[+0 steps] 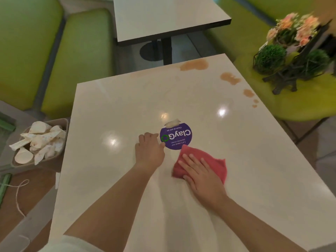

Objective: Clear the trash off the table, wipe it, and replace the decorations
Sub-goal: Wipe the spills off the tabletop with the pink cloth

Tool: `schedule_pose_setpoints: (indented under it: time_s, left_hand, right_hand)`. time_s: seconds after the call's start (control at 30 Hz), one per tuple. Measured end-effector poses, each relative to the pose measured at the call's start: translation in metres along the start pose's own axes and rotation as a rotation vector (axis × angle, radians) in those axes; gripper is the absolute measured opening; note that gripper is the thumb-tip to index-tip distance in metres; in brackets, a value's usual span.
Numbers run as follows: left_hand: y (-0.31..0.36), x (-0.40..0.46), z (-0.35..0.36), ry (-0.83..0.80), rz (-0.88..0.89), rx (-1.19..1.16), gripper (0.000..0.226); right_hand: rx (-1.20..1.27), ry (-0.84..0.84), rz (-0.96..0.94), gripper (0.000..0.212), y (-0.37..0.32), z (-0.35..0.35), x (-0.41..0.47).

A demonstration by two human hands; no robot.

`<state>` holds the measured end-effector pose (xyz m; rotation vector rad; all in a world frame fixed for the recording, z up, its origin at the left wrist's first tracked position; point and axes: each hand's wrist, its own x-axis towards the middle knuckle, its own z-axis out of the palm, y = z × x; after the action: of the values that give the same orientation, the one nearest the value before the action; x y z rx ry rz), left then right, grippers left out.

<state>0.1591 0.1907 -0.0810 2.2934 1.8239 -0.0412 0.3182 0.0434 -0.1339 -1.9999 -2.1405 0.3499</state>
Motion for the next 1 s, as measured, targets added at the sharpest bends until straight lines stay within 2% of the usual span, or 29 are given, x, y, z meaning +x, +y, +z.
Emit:
schedule_pose_setpoints:
  time_s: [0.17,0.23,0.3,0.37,0.43,0.5,0.57,0.67,0.73,0.8,0.87,0.93,1.0]
  left_hand:
    - [0.048,-0.013,0.019,0.052,0.222,-0.078,0.039]
    - [0.06,-0.016,0.027,0.055,0.273,-0.116,0.038]
    - [0.077,-0.016,0.035,0.042,0.299,-0.144,0.039]
    - [0.094,-0.018,0.04,0.045,0.305,-0.157,0.04]
    - [0.108,-0.019,0.043,0.049,0.303,-0.171,0.04]
    - [0.125,-0.018,0.046,0.062,0.32,-0.173,0.041]
    - [0.139,-0.017,0.047,0.053,0.323,-0.18,0.043]
    - [0.163,-0.015,0.049,0.056,0.299,-0.205,0.045]
    - [0.181,-0.011,0.053,0.083,0.265,-0.232,0.046]
    - [0.194,-0.003,0.055,0.105,0.232,-0.225,0.047]
    - [0.206,0.012,0.054,0.1,0.22,-0.157,0.046]
    - [0.208,0.029,0.05,0.11,0.213,-0.103,0.045]
    - [0.214,0.048,0.046,0.117,0.205,-0.063,0.043]
  right_hand:
    - [0.007,0.087,0.438,0.068,0.084,-0.024,0.013]
    - [0.004,0.141,0.526,0.069,0.076,-0.025,0.023]
    - [0.024,0.154,0.485,0.063,0.056,-0.021,0.015]
    - [0.047,0.102,0.297,0.054,0.045,-0.016,-0.009]
    - [0.064,0.047,0.153,0.051,0.066,-0.023,-0.025]
    - [0.075,0.073,0.224,0.052,0.113,-0.036,-0.025]
    - [0.07,0.122,0.401,0.049,0.157,-0.051,-0.014]
    - [0.068,0.185,0.517,0.048,0.171,-0.056,-0.001]
    - [0.104,0.157,0.445,0.049,0.157,-0.051,-0.006]
    - [0.125,0.066,0.236,0.052,0.146,-0.052,-0.021]
    - [0.128,-0.004,0.093,0.052,0.166,-0.062,-0.027]
    - [0.078,0.001,0.078,0.054,0.194,-0.071,-0.015]
    - [0.019,0.032,0.167,0.061,0.226,-0.084,0.008]
